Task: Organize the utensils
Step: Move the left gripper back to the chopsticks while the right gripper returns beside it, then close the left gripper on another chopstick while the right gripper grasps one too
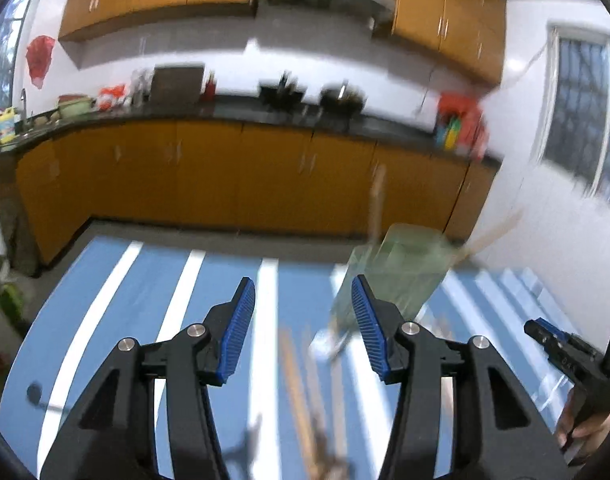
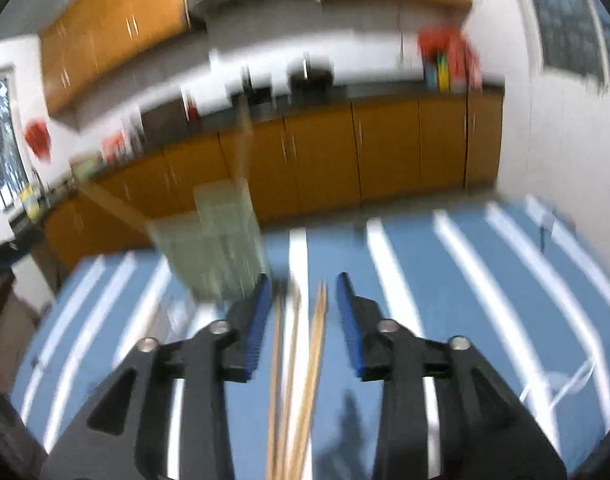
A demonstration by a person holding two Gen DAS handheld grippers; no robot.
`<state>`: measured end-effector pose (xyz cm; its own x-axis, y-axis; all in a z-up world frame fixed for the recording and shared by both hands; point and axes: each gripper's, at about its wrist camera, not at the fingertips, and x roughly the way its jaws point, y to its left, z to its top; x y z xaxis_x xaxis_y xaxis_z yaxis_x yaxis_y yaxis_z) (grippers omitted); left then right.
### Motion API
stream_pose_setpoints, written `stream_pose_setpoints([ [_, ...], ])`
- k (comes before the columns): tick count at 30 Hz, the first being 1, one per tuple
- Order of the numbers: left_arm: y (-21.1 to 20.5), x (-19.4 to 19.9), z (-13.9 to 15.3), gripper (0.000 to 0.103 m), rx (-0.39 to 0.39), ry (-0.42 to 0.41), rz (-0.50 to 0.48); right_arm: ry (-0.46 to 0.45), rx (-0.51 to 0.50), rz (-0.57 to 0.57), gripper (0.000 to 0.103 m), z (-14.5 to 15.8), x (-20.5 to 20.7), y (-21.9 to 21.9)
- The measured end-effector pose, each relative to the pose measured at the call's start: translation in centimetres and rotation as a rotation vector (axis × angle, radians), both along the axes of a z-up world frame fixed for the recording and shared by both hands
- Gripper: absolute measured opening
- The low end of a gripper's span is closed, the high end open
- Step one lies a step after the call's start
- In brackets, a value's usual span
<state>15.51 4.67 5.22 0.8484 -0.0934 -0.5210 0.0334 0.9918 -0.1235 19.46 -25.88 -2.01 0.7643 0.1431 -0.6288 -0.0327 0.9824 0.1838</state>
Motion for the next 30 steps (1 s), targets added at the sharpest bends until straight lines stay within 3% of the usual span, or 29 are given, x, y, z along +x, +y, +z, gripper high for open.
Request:
stream_pose_setpoints([
  [4, 0.2, -0.6, -5.7, 0.043, 0.018, 0.137, -0.002, 0.161, 0.023, 0.015, 0.013, -6.0, 0.3, 0.7],
  [8, 0.3, -1.3, -9.4, 0.042, -0.011, 0.222, -0.004, 0.213, 0.034, 0.018, 0.011, -8.5, 0.0, 1.0],
  [15, -0.3, -1.3, -11.8, 0.041, -0.041, 0.283, -0.016, 0.202, -0.006, 0.026, 0.010, -8.1, 0.3, 1.2],
  [21, -0.7, -1.2, -12.6, 0.036, -0.054, 0.306, -0.039, 0.206, -0.122, -0.036, 0.008, -8.6, 0.2, 0.6],
  [30, -1.7, -1.2, -13.9, 0.025, -0.038, 0.347, -0.076, 0.188, -0.131, -0.038, 0.008, -8.7, 0.5, 0.5],
])
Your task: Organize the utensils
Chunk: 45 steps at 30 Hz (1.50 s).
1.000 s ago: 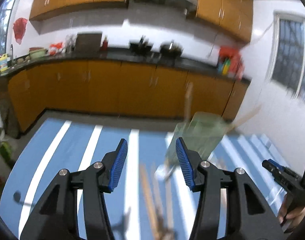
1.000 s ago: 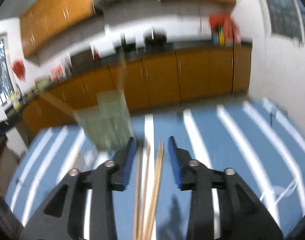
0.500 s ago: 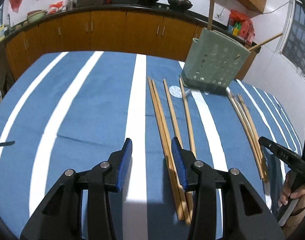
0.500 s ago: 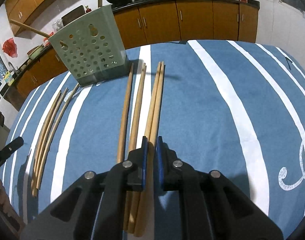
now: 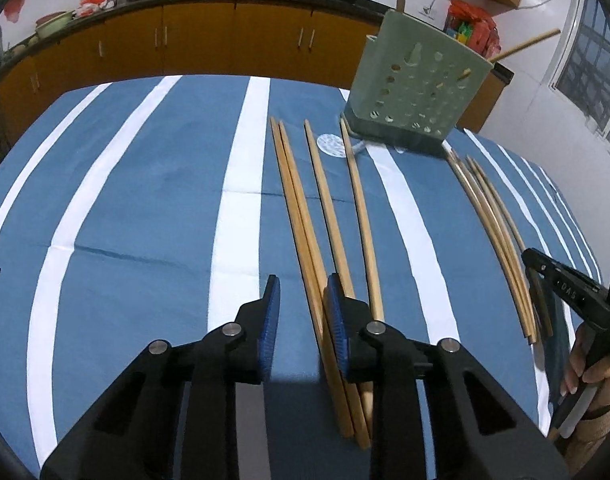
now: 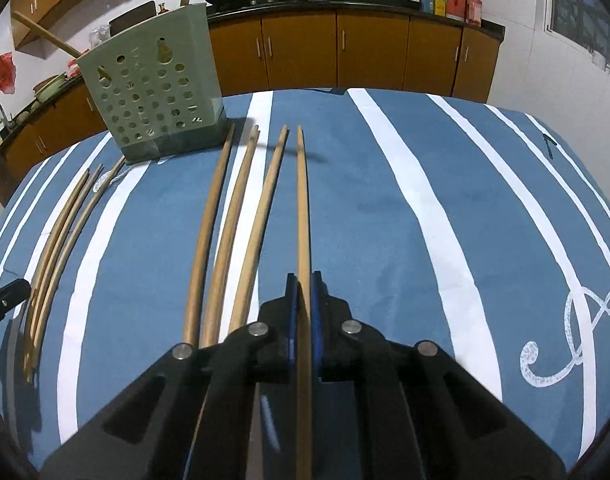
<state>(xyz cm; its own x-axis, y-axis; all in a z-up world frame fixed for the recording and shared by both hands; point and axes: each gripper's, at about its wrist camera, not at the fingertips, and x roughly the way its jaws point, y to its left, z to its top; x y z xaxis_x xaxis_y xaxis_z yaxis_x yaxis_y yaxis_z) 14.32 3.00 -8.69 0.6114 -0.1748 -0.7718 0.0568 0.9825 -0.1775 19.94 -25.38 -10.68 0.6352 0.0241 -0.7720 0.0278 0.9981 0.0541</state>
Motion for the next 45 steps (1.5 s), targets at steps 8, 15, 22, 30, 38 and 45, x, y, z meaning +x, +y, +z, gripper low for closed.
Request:
stream_pose_setpoints([
  [8, -0.1, 0.2, -0.2, 0.020, 0.066, 0.009, 0.024, -0.003, -0.030, 0.013, 0.008, 0.0, -0.5, 0.3],
  [15, -0.8, 0.1, -0.1, 0.019, 0.117, -0.002, 0.013, -0.004, -0.017, 0.029, 0.016, 0.0, -1.6, 0.4],
  [22, 0.3, 0.9, -0.1, 0.008, 0.129, 0.001, 0.054, -0.006, -0.019, 0.016, 0.008, 0.0, -1.4, -0.3],
  [30, 3.9, 1.6, -0.2, 0.008, 0.107, -0.005, 0.129, -0.005, -0.008, -0.028, 0.008, -0.1, -0.8, -1.7],
  [38, 3.9, 1.5, -0.3, 0.008, 0.101, -0.017, 0.124, -0.004, -0.011, -0.022, 0.009, -0.1, -0.8, -1.7],
  [45, 3.5, 1.5, -0.3, 0.009, 0.138, -0.016, 0.123, -0.004, -0.018, -0.021, 0.009, -0.1, -0.8, -1.6],
])
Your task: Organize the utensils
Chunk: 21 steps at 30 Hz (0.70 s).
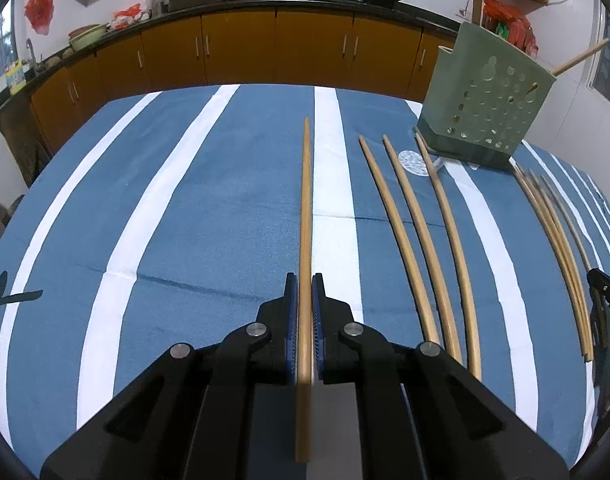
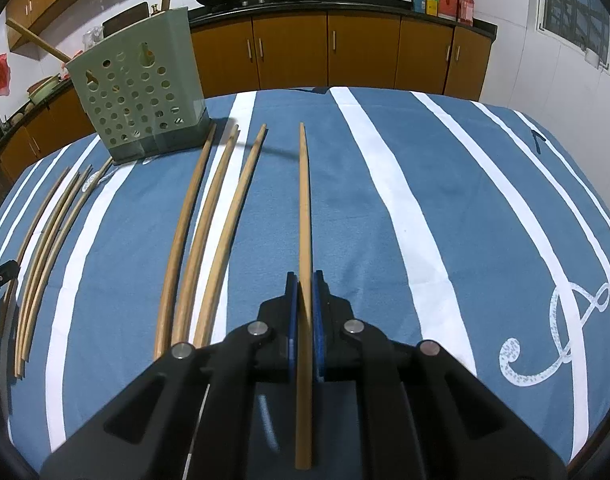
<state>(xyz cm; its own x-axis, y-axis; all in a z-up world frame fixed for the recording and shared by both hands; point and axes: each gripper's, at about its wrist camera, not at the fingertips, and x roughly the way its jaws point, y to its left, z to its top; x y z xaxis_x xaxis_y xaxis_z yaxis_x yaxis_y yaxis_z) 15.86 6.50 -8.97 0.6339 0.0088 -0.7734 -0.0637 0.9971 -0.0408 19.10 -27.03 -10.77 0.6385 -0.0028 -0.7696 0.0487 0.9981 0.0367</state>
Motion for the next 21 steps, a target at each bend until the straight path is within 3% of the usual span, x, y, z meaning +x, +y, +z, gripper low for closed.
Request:
stream_pose_setpoints([
  [21, 0.61, -0.01, -0.10, 0.009, -0.043, -0.005, 0.002, 0.000, 0.008, 0.001, 0.009, 0.00, 0.01, -0.04],
])
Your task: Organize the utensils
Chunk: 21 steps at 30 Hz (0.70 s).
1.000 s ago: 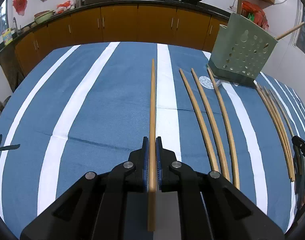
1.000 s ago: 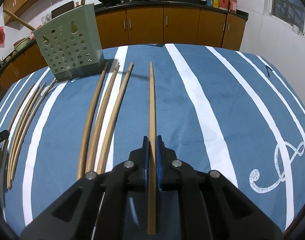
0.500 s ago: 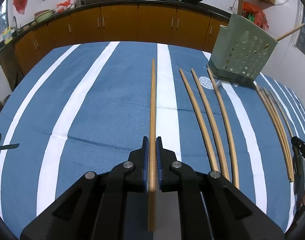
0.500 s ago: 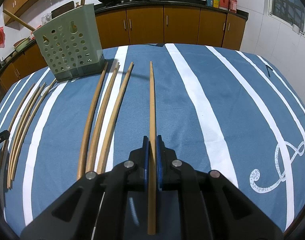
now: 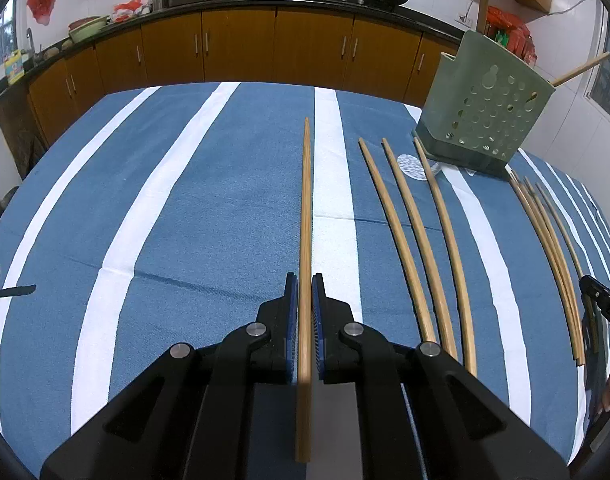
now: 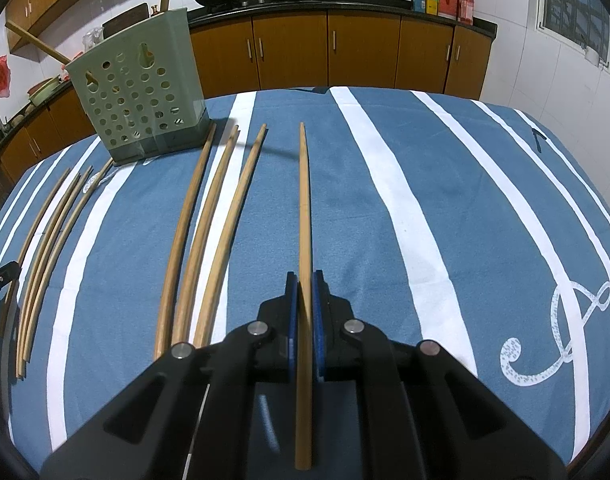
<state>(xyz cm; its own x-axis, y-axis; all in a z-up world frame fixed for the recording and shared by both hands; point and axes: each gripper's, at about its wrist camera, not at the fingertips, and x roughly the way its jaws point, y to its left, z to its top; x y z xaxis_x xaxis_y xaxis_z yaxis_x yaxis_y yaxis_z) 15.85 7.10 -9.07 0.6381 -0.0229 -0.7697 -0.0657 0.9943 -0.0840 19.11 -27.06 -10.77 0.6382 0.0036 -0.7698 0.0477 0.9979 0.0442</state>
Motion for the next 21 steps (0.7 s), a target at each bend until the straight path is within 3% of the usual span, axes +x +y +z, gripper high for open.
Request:
stream_pose_setpoints([
  [12, -0.2, -0.4, 0.0, 0.009, 0.009, 0.001, -0.003, 0.002, -0.001, 0.003, 0.010, 0.0, -0.4, 0.1],
  [21, -0.5, -1.7, 0.1, 0.008, 0.014, 0.002, -0.020, -0.016, 0.072, 0.012, 0.008, 0.4, -2.0, -0.6],
])
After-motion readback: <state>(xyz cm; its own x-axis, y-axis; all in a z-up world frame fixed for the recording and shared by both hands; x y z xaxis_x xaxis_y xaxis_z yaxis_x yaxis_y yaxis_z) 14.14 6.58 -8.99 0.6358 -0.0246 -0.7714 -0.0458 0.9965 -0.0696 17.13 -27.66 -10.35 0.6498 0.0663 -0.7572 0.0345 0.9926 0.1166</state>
